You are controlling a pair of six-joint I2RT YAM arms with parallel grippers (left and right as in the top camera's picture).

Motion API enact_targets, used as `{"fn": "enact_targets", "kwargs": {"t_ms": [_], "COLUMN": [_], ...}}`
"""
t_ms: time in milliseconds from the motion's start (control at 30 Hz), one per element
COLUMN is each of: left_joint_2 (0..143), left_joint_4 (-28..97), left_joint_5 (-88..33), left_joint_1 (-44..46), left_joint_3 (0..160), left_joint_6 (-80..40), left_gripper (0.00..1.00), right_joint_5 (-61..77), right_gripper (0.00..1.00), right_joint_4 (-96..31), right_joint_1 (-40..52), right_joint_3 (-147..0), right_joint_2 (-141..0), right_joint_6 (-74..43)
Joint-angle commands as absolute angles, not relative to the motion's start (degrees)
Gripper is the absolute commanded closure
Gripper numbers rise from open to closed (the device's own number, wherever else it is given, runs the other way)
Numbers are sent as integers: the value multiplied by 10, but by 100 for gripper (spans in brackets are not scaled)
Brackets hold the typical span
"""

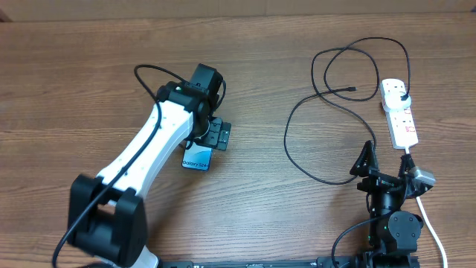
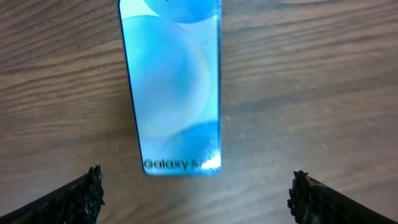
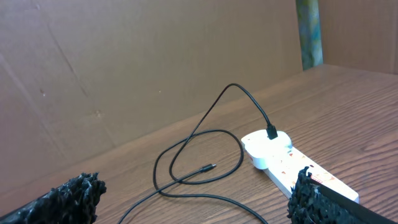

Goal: Plug charger to phone and switch on socket
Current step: 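Close the left gripper on the phone's bottom edge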

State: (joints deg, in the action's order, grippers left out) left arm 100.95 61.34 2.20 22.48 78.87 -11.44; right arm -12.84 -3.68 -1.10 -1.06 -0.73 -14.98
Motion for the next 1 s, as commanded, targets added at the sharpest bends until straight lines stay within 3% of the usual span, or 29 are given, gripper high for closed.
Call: {"fn": "enact_targets", "kwargs": {"t_ms": [0,367,967], "left_joint_2": [1051,1089,1091], "left_joint_4": [598,542,452], "left_joint_5": [34,-23,-9], "left_joint_1": [206,180,180], "left_joint_3": [798,778,685], "left_joint_6": [-103,-37,-62], "left_gripper": [0,0,1], "right_joint_5": [-128,-128,-128], "right_gripper": [0,0,0], "right_joint_4": [-34,-34,-34], "right_joint_1": [-14,-13,-13], "right_joint_3": [-4,-4,-4], "right_joint_2": [-2,-2,-2], "right_joint_6": [-147,-147,-147]}}
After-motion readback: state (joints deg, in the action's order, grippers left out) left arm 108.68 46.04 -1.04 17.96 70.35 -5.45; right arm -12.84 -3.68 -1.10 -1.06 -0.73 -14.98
